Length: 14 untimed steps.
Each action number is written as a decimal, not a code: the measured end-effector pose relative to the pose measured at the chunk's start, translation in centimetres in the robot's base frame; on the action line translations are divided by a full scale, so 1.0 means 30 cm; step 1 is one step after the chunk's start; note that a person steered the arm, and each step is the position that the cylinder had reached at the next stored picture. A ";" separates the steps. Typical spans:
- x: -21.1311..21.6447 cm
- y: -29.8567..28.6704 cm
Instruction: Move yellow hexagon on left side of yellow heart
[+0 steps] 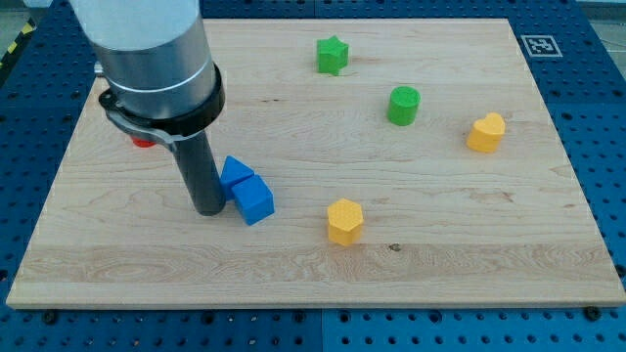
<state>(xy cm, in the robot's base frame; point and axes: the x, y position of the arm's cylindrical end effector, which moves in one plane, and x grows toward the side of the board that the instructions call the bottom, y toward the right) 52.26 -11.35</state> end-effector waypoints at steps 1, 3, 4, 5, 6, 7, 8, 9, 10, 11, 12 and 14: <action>0.012 0.012; 0.185 0.051; 0.120 0.111; 0.049 0.117; 0.063 0.117; 0.176 0.170; 0.195 0.366; 0.186 0.528; 0.167 0.539; 0.177 0.514; 0.158 0.455; 0.068 0.567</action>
<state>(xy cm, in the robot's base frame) 54.30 5.65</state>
